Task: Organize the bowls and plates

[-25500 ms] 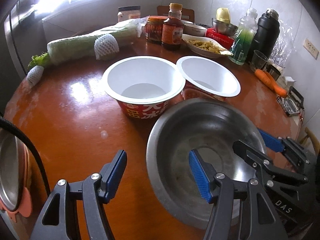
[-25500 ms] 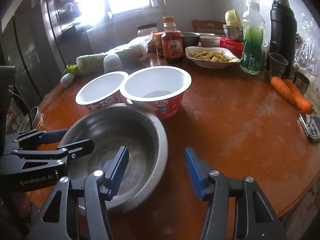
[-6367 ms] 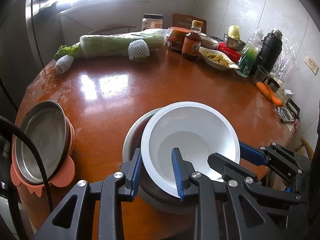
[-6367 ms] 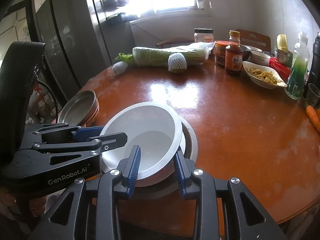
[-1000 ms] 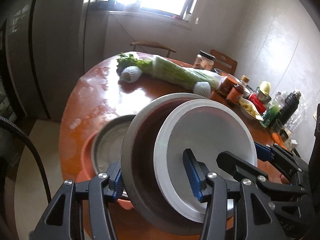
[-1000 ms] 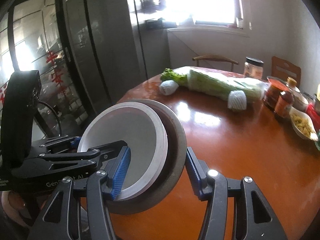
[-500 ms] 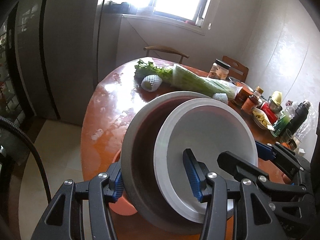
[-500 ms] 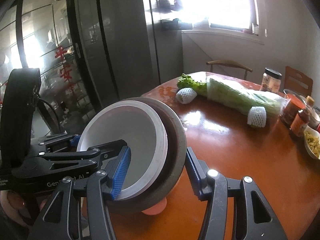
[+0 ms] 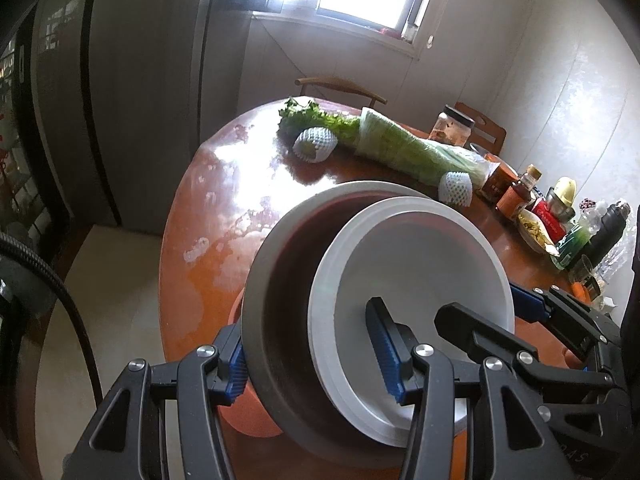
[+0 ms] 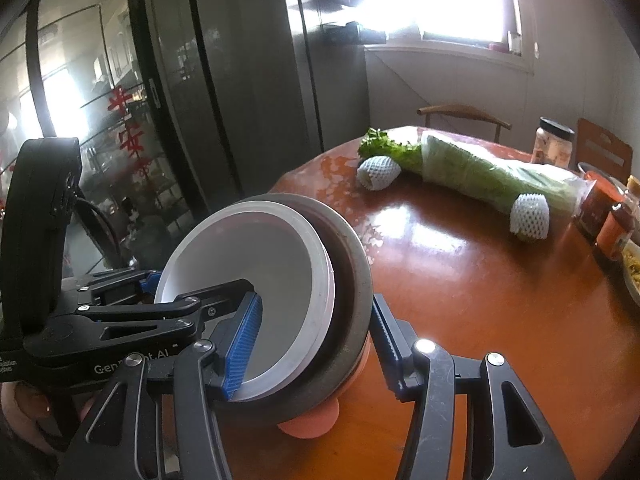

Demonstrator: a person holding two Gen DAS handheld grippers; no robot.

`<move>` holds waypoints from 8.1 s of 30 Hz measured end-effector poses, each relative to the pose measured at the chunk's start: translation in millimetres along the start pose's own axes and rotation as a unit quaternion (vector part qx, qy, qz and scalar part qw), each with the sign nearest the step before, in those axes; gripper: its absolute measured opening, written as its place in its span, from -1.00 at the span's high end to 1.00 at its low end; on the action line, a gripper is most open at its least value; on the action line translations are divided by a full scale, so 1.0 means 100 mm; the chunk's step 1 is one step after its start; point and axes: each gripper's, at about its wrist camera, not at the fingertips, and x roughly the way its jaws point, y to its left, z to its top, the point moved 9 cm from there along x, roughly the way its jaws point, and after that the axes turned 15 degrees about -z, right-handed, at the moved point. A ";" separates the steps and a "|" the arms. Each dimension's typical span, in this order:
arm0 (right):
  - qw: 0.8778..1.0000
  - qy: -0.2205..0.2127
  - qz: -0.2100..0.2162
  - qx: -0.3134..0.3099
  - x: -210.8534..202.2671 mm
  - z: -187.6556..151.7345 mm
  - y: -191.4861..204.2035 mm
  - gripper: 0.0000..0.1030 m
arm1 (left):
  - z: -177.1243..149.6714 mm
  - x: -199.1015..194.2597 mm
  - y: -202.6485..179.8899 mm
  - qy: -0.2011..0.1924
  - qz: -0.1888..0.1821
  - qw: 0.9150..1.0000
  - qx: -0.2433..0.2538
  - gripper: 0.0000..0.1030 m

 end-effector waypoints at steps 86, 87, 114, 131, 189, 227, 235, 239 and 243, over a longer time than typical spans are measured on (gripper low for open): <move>1.000 0.016 -0.025 0.002 0.22 -0.17 -0.03 -0.26 | -0.11 0.14 0.20 0.001 0.025 1.000 0.004 -0.18; 0.999 0.017 -0.027 0.003 0.21 -0.16 -0.05 -0.27 | -0.11 0.13 0.21 -0.001 0.025 1.000 0.003 -0.18; 0.999 0.037 -0.016 0.015 0.28 -0.30 -0.18 -0.43 | -0.21 0.39 0.14 0.041 0.018 0.999 0.004 -0.32; 0.995 0.038 -0.059 0.066 0.11 -0.48 -1.00 -0.43 | -0.15 0.91 -0.57 0.069 -0.004 0.997 0.045 -0.32; 0.990 0.004 -0.112 0.090 -0.32 -0.42 -1.28 -0.44 | -0.01 0.53 -0.82 -0.001 -0.007 0.998 0.070 -0.35; 0.986 -0.029 -0.144 0.083 -1.04 -0.90 -1.10 -0.53 | -0.66 -0.06 -1.02 -0.021 0.032 0.995 0.096 -0.63; 0.986 -0.023 -0.139 0.086 -1.10 -1.13 -1.07 -0.53 | -0.90 -0.02 -1.12 -0.010 0.029 0.995 0.093 -0.63; 0.986 -0.013 -0.141 0.091 -1.08 -1.24 -1.09 -0.53 | -0.98 0.03 -1.16 0.000 0.031 0.995 0.097 -0.63; 0.985 -0.009 -0.143 0.094 -1.09 -1.32 -1.12 -0.53 | -1.03 0.05 -1.15 0.004 0.028 0.995 0.092 -0.64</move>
